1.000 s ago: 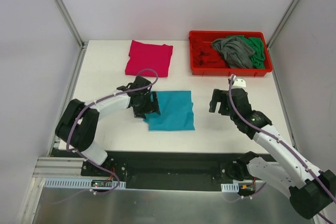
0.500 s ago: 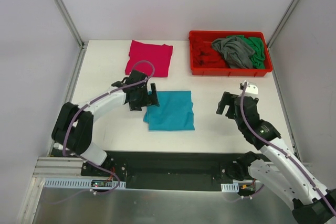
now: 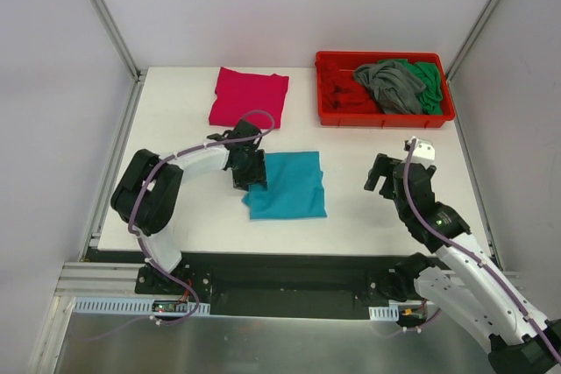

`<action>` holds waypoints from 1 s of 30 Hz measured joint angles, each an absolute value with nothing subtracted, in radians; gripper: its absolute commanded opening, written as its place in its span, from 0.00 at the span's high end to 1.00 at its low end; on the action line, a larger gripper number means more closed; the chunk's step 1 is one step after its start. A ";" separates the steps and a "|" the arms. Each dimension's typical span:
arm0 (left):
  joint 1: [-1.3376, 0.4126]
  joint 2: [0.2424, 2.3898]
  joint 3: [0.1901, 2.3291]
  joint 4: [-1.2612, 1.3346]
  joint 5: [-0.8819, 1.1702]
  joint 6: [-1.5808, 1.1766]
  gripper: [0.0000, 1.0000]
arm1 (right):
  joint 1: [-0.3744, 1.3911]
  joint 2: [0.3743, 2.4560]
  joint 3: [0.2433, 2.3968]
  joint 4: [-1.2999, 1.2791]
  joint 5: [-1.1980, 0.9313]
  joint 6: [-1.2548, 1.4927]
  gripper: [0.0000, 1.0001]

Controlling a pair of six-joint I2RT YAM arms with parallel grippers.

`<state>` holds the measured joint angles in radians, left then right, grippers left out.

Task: Fold and stack the t-shirts

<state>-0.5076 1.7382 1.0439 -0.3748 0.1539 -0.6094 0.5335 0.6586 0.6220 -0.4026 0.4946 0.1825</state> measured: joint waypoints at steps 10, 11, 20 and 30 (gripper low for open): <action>-0.571 1.808 1.119 -0.406 0.081 -0.619 0.97 | 0.533 0.624 0.596 -0.417 0.570 0.191 0.04; -0.578 1.816 1.127 -0.408 0.068 -0.619 1.00 | 0.532 0.621 0.592 -0.418 0.583 0.194 0.04; -0.604 1.825 1.164 -0.421 -0.032 -0.572 1.00 | 0.532 0.614 0.581 -0.421 0.670 0.201 0.04; -0.601 1.827 1.287 -0.463 -0.380 -0.381 1.00 | 0.532 0.616 0.574 -0.424 0.756 0.202 0.04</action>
